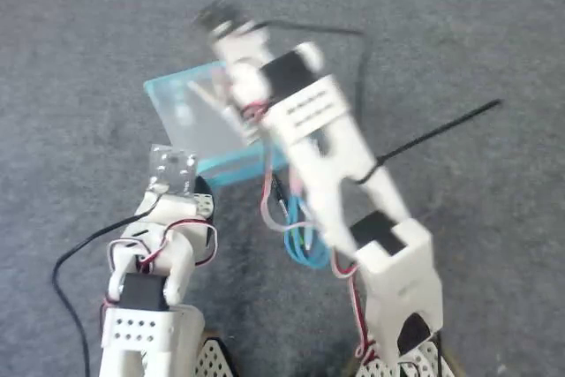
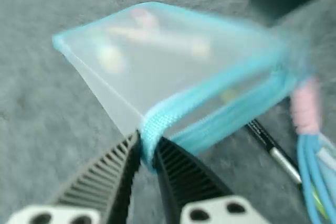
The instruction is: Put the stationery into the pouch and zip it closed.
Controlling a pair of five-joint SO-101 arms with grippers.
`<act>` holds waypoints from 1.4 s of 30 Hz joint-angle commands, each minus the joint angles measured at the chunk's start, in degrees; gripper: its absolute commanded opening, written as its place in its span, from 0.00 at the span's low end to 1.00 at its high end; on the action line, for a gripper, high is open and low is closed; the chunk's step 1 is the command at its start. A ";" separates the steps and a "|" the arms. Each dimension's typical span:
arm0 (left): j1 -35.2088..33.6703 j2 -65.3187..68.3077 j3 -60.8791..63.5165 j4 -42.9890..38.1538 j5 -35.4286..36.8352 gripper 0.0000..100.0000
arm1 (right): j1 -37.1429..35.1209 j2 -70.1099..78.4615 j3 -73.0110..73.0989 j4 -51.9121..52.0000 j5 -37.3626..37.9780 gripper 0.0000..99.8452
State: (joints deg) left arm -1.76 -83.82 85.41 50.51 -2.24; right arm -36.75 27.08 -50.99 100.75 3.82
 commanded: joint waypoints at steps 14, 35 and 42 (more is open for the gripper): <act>-5.71 -0.79 -2.59 -2.20 1.41 0.01 | 6.29 -37.05 61.71 -13.76 3.96 0.24; -13.10 -0.79 -4.44 -2.02 1.32 0.01 | 4.44 -18.95 67.34 -35.56 -9.67 0.24; -13.10 -0.79 -4.44 -2.11 1.32 0.01 | 4.88 -12.62 65.14 -32.84 -9.93 0.24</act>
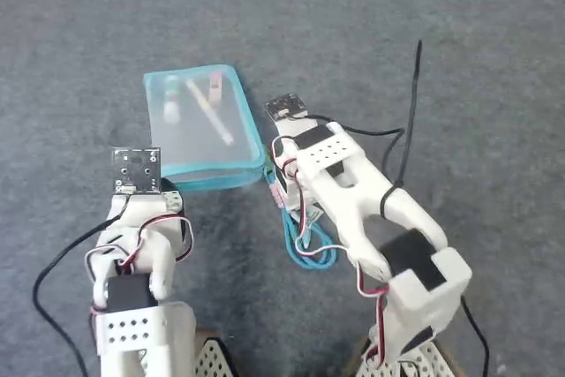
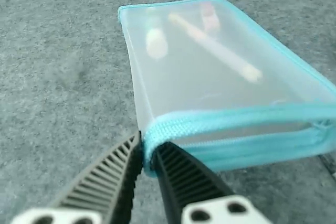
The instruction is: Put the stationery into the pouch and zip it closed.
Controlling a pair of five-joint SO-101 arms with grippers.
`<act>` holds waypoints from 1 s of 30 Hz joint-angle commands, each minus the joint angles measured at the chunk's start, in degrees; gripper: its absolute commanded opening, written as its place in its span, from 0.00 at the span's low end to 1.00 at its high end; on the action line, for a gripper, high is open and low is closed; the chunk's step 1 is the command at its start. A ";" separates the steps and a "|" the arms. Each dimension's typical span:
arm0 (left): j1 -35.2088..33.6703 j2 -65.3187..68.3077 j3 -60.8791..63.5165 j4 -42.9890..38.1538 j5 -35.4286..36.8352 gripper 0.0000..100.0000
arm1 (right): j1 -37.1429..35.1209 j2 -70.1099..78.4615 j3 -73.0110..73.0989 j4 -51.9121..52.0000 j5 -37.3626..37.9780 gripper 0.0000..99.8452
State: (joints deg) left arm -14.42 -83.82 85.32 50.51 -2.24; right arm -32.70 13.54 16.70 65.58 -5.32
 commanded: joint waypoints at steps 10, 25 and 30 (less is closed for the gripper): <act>0.70 -0.79 -4.09 -2.11 1.32 0.01 | 12.26 1.54 -2.55 5.32 2.20 0.06; 0.70 -0.79 -4.09 -2.11 1.32 0.01 | 20.44 0.66 -11.69 13.85 6.86 0.15; 0.79 -0.79 -4.09 -2.11 1.32 0.01 | 14.29 -4.88 -16.53 17.19 3.87 0.16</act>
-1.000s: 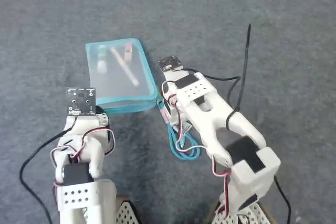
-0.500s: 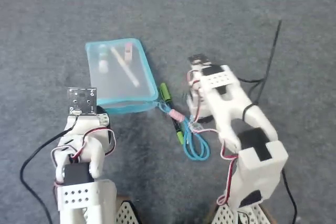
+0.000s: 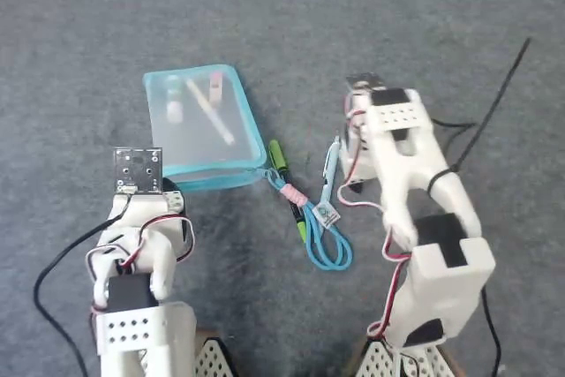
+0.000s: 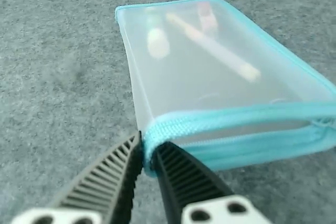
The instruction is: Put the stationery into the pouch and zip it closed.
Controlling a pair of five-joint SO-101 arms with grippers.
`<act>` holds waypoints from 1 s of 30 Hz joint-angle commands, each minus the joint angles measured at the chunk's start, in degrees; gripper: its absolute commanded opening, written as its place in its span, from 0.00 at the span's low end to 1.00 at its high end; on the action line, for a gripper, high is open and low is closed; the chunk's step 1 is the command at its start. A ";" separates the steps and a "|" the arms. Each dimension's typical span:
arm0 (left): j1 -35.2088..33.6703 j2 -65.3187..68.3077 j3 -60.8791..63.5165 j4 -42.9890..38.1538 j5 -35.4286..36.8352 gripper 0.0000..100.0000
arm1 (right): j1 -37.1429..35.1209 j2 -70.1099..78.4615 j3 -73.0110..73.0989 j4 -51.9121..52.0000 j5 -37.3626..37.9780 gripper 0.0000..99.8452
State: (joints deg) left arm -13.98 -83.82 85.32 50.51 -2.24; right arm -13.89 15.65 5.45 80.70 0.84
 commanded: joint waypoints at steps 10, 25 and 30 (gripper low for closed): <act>0.35 -0.70 -4.00 -2.11 1.32 0.01 | -11.47 -3.21 -5.71 -3.74 -8.18 0.16; 0.35 -0.70 -4.00 -2.11 1.32 0.01 | -9.98 8.31 -5.45 -1.71 -6.86 0.15; 0.35 -0.70 -4.00 -2.02 1.32 0.01 | -2.59 8.40 -5.36 -1.71 -3.08 0.00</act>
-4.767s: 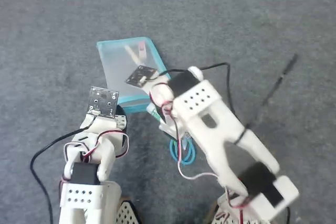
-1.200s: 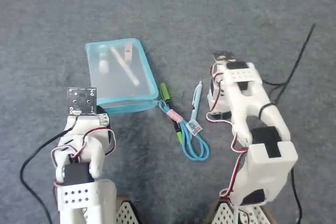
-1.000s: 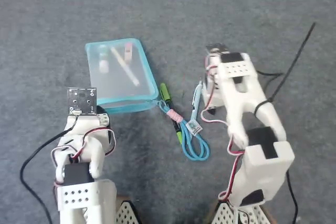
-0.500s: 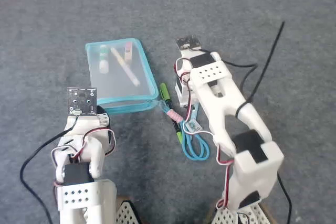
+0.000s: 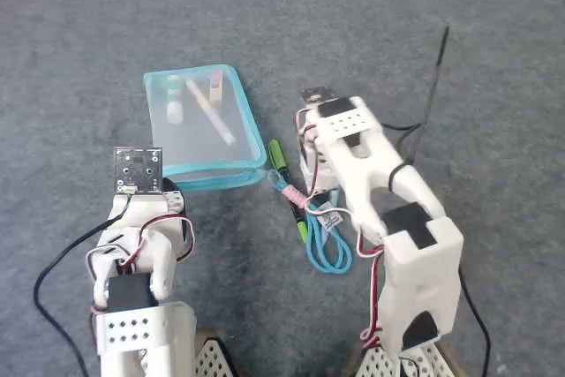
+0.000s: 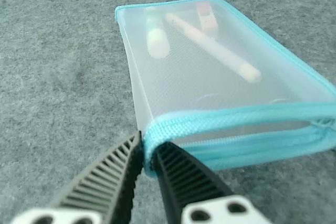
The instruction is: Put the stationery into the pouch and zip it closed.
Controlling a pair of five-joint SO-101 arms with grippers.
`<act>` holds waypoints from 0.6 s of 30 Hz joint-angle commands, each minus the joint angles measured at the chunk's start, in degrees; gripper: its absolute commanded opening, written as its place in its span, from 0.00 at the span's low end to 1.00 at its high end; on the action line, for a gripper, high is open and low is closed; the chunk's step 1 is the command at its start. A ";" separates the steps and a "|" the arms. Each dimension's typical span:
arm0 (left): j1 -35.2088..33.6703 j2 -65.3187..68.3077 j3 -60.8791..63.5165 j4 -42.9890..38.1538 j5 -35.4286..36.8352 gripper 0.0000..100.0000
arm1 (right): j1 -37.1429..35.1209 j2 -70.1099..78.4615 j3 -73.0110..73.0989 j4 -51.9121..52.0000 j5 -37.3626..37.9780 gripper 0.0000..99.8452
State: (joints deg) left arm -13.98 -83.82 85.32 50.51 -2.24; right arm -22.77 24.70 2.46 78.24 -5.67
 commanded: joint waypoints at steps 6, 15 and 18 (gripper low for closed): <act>0.35 -0.70 -4.00 -2.02 1.41 0.01 | 18.86 -1.36 -2.90 2.33 13.63 0.01; 3.96 -0.70 -3.65 -1.41 1.32 0.01 | 21.76 -12.09 -2.99 6.55 25.67 0.01; 4.04 -0.70 -3.65 -1.41 1.32 0.01 | 19.30 -19.21 0.70 6.20 25.76 0.03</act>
State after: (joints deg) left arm -10.81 -83.82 85.32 50.51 -2.24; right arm -0.53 17.14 0.97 84.04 18.51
